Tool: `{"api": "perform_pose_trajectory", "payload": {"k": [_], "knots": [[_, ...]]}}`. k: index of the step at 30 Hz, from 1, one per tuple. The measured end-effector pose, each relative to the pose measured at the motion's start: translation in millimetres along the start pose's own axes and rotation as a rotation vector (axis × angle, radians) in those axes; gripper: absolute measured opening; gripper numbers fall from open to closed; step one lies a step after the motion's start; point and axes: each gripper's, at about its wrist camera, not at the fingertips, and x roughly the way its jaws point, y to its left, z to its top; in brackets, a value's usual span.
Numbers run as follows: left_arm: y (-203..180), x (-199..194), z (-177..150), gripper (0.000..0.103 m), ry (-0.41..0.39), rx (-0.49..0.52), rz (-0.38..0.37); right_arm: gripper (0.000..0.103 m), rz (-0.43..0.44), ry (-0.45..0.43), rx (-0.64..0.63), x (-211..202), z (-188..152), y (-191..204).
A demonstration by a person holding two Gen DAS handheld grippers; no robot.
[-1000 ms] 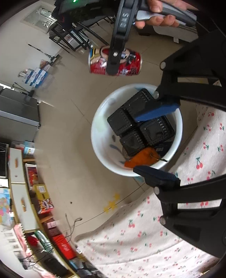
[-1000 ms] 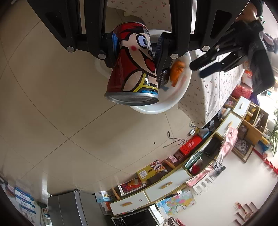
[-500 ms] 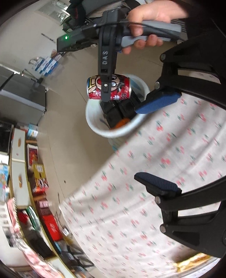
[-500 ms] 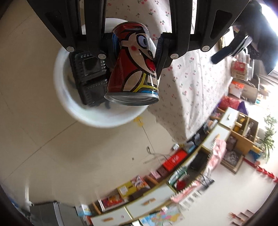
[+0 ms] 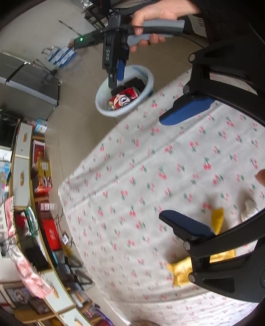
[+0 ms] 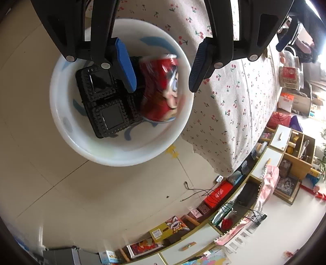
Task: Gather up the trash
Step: 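Open the left tool to drop the carrot while the right tool drops the can into the bin, then grasp the yellow snack bag with the left tool while the right tool returns to the table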
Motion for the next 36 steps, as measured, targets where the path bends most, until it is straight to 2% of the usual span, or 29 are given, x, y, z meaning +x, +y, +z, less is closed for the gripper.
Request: {"api": "perform_pose_trajectory", "payload": {"k": [2,4,11,18,27,36], "knots": [[8.6,-4.6,-5.5,0.092,0.000,-0.011,0.026,0.059,-0.014,-0.015,-0.011,-10.1,-3.6,4.2],[17.9,-11.2,-12.1,0.093,-0.004,-0.021,0.051,0.064,-0.032,-0.033,-0.025,-18.6,-7.0,10.6],[46.2,-36.4,-36.0,0.097,-0.017,-0.055,0.127,0.071,-0.067,-0.078,-0.101,-47.5,-24.9,40.1],[71.6,-57.9,-56.3,0.099,-0.043,-0.097,0.176,0.077,-0.099,-0.091,-0.193,-65.8,-58.8,68.4],[114.2,-61.6,-82.0,0.099,-0.012,-0.260,0.203,0.081,-0.107,-0.042,-0.201,-59.6,-100.6,80.3],[131.2,-44.8,-96.6,0.099,0.013,-0.351,0.208,0.081,-0.137,-0.022,-0.214,-46.7,-112.7,86.0]]}}
